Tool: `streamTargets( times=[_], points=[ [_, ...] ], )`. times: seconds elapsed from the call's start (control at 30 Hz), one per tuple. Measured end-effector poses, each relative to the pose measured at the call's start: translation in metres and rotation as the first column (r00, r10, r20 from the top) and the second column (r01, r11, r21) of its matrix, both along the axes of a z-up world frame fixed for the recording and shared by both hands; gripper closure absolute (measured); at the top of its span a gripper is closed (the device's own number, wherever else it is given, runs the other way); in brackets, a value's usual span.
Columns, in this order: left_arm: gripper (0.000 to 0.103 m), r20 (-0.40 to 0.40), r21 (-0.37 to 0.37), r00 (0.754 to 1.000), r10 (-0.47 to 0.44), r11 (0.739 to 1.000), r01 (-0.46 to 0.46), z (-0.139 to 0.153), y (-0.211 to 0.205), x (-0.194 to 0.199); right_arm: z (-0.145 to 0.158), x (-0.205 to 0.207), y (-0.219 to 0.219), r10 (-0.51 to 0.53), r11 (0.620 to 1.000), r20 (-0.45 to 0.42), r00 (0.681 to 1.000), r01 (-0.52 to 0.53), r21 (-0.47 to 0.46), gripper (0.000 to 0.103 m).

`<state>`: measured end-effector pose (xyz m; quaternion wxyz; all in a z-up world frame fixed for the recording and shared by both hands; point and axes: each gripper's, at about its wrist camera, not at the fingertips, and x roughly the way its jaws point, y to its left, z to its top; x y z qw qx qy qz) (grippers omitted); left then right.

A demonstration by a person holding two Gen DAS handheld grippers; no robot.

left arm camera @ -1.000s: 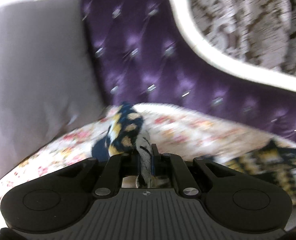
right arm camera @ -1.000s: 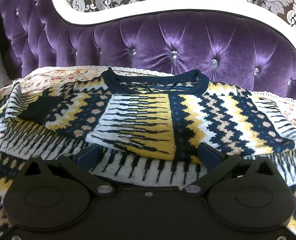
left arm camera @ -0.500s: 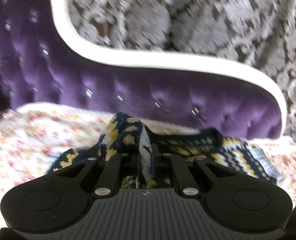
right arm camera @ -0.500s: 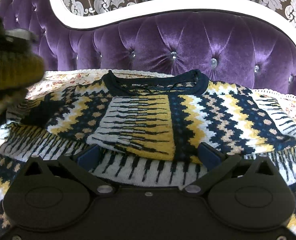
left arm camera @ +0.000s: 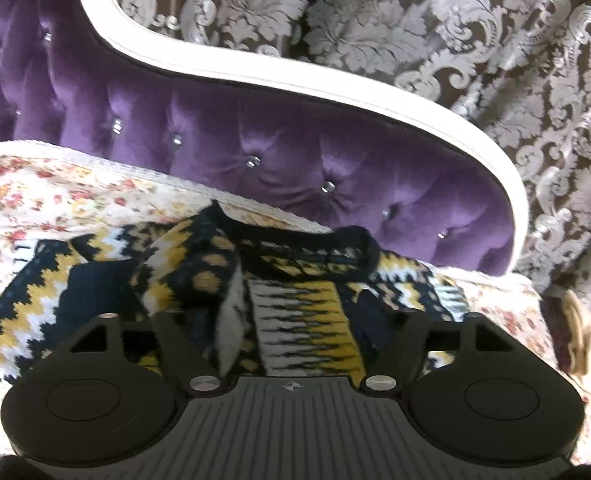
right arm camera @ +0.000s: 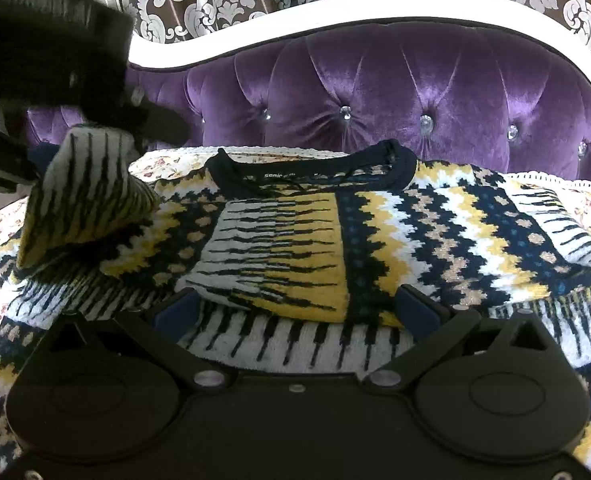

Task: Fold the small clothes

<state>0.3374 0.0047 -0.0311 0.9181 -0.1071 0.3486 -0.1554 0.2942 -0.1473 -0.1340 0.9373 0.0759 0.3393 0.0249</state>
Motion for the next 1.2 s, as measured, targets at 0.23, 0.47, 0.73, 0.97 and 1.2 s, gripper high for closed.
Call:
streamTargets(
  times=[0.23, 0.47, 0.73, 0.97, 1.2],
  points=[
    [0.023, 0.035, 0.089, 0.999, 0.001, 0.996, -0.004, 0.013, 0.005, -0.015, 0.001, 0.001, 0.0, 0.001, 1.0, 0.0, 1.0, -0.001, 0.001, 0.0],
    [0.014, 0.129, 0.118, 0.992, -0.002, 0.993, -0.014, 0.036, 0.014, -0.034, 0.001, 0.001, 0.0, 0.0, 1.0, -0.001, 1.0, 0.0, 0.002, 0.0],
    [0.006, 0.193, 0.156, 0.98, 0.04, 0.985, -0.071, 0.045, 0.041, -0.053, 0.001, 0.001, 0.0, 0.0, 1.0, -0.001, 1.0, 0.0, 0.002, 0.0],
    [0.006, 0.152, 0.191, 0.974, 0.171, 0.961, -0.198, 0.02, 0.097, -0.062, 0.001, 0.001, 0.0, 0.002, 1.0, -0.002, 1.0, -0.002, 0.007, 0.0],
    [0.006, 0.062, 0.213, 0.939, 0.339, 0.915, -0.344, -0.01, 0.163, -0.05, 0.001, 0.001, 0.001, 0.003, 1.0, -0.007, 1.0, -0.003, 0.0, 0.0]
  ],
)
